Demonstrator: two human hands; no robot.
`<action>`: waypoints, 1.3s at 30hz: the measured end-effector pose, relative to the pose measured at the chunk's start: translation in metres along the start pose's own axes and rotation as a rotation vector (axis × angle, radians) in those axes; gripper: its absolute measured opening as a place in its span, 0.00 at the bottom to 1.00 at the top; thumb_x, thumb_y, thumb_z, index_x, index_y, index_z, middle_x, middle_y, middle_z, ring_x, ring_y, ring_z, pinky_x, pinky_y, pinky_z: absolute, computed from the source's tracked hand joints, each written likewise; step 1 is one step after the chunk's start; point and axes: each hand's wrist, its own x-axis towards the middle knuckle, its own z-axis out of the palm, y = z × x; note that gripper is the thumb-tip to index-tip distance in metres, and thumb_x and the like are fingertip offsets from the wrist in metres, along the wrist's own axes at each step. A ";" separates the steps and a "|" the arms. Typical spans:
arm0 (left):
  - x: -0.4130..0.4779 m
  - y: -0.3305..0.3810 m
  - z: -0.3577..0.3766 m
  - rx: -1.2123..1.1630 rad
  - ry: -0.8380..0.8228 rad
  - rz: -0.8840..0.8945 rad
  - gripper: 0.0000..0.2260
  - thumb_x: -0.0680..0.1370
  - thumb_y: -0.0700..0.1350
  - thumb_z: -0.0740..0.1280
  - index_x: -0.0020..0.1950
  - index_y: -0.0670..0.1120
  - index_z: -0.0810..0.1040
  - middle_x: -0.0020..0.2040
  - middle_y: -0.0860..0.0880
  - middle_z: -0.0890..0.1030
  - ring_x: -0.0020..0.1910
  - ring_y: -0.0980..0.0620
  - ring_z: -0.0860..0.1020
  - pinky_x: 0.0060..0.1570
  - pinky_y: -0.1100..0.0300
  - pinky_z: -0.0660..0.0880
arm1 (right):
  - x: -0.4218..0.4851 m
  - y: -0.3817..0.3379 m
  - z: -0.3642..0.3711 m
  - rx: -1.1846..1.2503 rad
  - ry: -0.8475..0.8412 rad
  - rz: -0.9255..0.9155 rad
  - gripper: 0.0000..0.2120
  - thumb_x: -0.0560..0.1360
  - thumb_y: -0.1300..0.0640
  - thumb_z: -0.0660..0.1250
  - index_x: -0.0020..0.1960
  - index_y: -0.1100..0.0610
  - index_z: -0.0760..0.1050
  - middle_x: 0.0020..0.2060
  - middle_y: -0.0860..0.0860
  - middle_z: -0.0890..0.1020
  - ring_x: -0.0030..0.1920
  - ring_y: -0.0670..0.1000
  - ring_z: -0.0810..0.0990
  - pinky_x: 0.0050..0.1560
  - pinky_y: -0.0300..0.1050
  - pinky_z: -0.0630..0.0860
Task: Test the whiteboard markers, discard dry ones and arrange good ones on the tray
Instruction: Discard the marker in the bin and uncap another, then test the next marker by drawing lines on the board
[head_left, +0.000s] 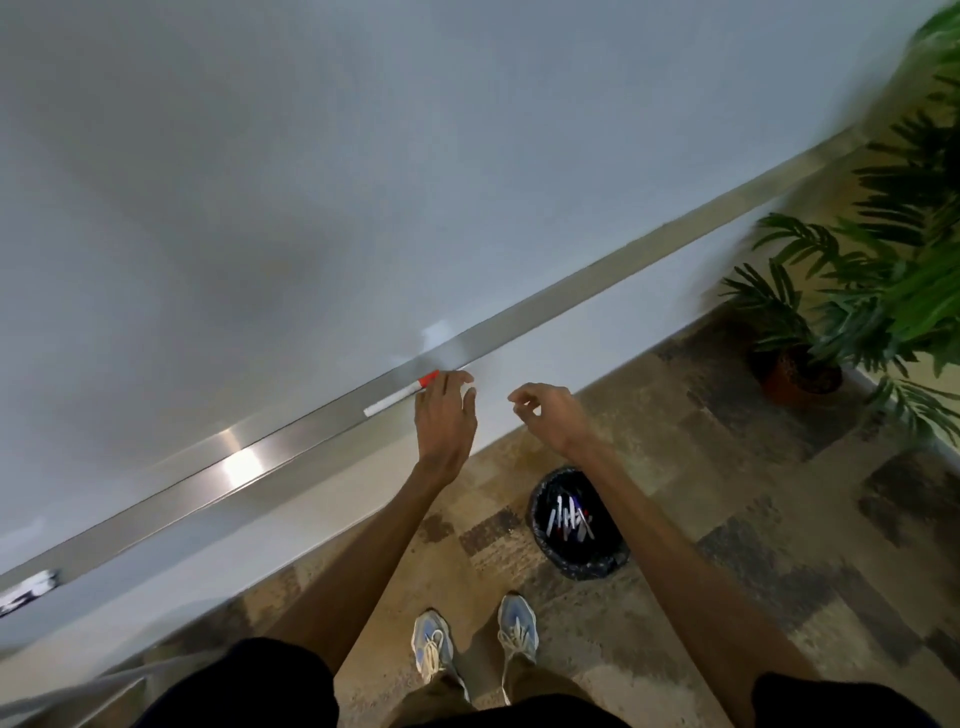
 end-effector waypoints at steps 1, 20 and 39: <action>0.005 -0.009 -0.008 0.031 0.031 -0.007 0.07 0.81 0.42 0.62 0.58 0.46 0.77 0.58 0.47 0.79 0.58 0.47 0.75 0.60 0.52 0.69 | 0.008 -0.009 0.005 0.002 0.004 -0.030 0.09 0.79 0.58 0.67 0.58 0.55 0.81 0.52 0.50 0.85 0.50 0.48 0.83 0.55 0.50 0.80; 0.025 -0.126 -0.050 0.292 -0.212 -0.182 0.10 0.80 0.39 0.64 0.59 0.46 0.79 0.54 0.46 0.79 0.56 0.45 0.75 0.55 0.52 0.67 | 0.079 -0.102 0.090 -0.240 -0.261 -0.179 0.22 0.78 0.57 0.68 0.71 0.54 0.69 0.65 0.55 0.73 0.65 0.56 0.72 0.65 0.53 0.72; 0.038 -0.093 -0.151 -0.189 -0.169 -0.063 0.14 0.83 0.53 0.57 0.53 0.44 0.75 0.46 0.46 0.78 0.43 0.47 0.76 0.48 0.45 0.75 | 0.074 -0.204 0.072 0.664 0.096 -0.135 0.12 0.79 0.56 0.68 0.44 0.66 0.76 0.34 0.59 0.83 0.31 0.51 0.80 0.39 0.48 0.81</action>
